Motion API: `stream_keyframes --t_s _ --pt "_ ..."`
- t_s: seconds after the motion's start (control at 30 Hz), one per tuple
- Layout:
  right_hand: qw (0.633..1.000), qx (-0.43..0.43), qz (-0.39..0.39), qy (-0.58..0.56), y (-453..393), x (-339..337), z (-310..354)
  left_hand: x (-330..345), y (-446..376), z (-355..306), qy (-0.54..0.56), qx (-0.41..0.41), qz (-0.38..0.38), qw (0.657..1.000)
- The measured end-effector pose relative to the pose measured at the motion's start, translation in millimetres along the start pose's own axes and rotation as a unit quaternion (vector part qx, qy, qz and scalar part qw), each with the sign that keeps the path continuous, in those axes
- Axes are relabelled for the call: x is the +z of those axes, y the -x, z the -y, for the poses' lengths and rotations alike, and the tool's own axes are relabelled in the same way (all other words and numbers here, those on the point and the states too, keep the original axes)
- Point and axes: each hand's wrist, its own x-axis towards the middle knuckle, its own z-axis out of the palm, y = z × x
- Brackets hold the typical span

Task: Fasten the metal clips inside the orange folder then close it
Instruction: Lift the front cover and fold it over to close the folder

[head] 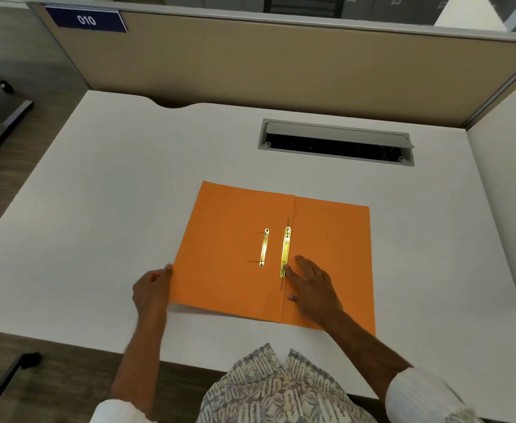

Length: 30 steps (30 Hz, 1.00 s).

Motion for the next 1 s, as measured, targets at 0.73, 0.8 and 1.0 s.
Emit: stream_keyframes --t_s 0.73,0.8,1.0 --pt "0.999 -0.027 -0.019 -0.016 13.8 0.9 -0.1 -10.8 116.7 -77.6 0.114 0.144 0.106 0.977" --pt "0.999 -0.04 -0.023 -0.013 16.9 4.3 -1.8 -6.5 127.3 -83.2 0.115 0.151 0.118 0.975" --pt "0.997 -0.069 -0.029 -0.008 24.3 14.2 -5.6 12.7 154.5 -93.9 0.106 0.173 0.143 0.969"
